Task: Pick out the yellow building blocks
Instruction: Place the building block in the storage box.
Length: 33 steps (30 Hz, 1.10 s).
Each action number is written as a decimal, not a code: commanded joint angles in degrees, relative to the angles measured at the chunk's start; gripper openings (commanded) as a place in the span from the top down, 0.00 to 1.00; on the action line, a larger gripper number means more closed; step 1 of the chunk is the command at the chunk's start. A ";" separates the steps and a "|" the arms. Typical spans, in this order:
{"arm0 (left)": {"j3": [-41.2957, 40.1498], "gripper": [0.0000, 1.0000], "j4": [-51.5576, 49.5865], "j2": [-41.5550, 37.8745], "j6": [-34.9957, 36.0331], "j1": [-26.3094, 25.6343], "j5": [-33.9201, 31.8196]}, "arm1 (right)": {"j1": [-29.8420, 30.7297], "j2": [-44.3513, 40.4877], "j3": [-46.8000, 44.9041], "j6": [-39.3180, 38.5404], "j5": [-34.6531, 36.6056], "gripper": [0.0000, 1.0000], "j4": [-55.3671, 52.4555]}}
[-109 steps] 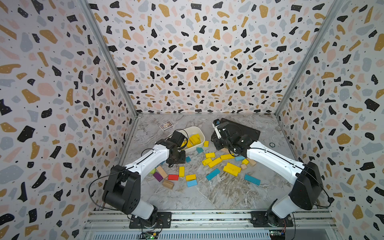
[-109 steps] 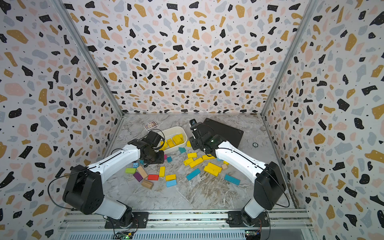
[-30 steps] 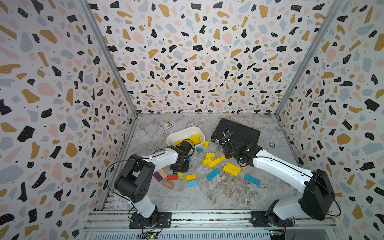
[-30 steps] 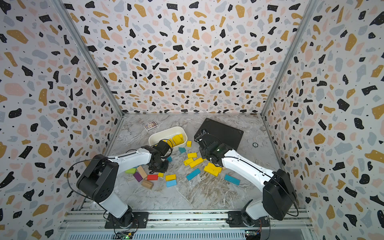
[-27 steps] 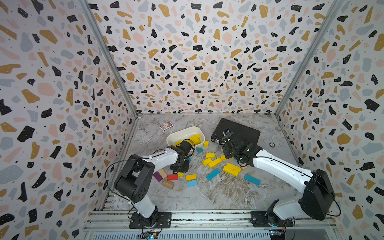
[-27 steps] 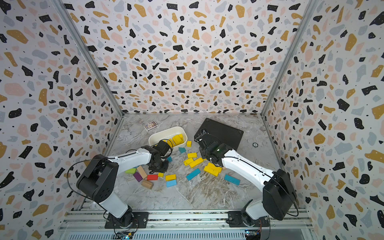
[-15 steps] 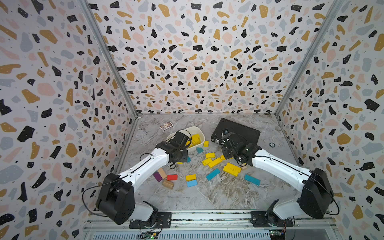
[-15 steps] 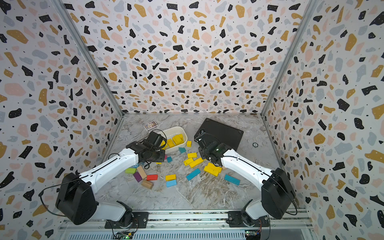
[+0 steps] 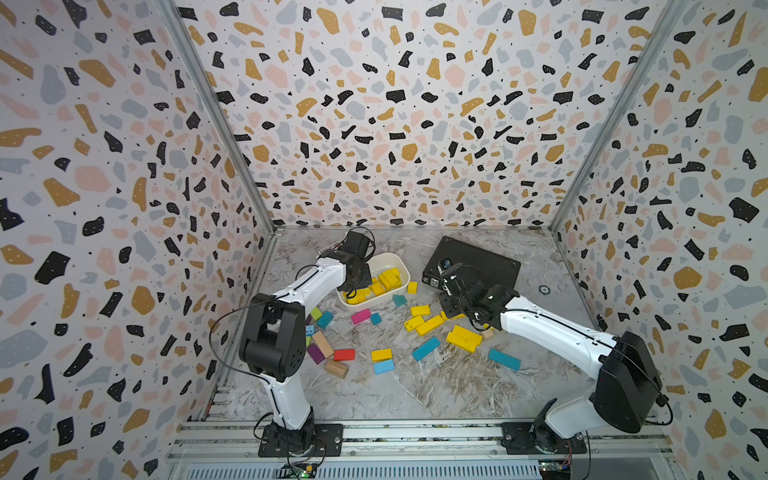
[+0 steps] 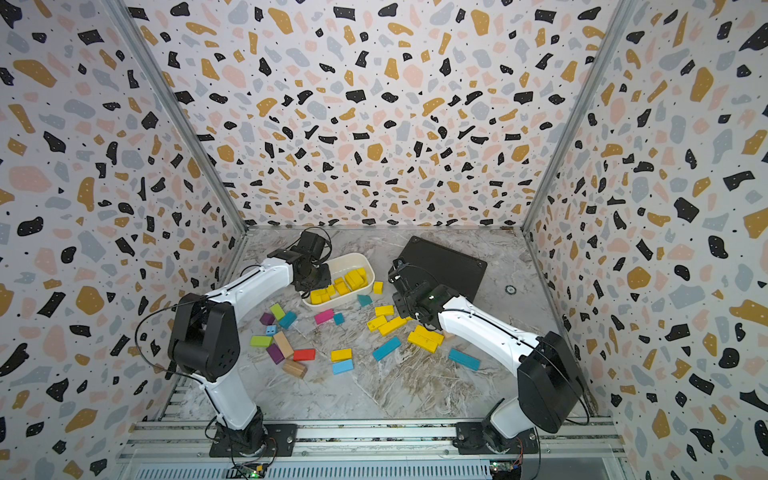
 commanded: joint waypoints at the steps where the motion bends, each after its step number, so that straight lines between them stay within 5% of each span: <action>1: 2.40 0.71 0.20 2.24 -0.72 0.33 1.11 | 0.26 0.48 2.48 0.06 -1.15 0.49 -0.28; 13: 2.20 0.50 0.84 1.51 1.07 0.71 1.28 | 0.26 1.12 3.34 -2.05 -3.34 0.49 -1.31; 21: -5.34 0.49 4.72 -13.04 1.79 0.96 -3.30 | 0.43 1.05 1.69 -8.55 -12.10 0.49 3.74; 33: -24.01 0.48 5.68 -33.16 -6.99 1.65 -11.70 | 7.01 6.99 -1.65 -28.43 -28.61 0.50 9.38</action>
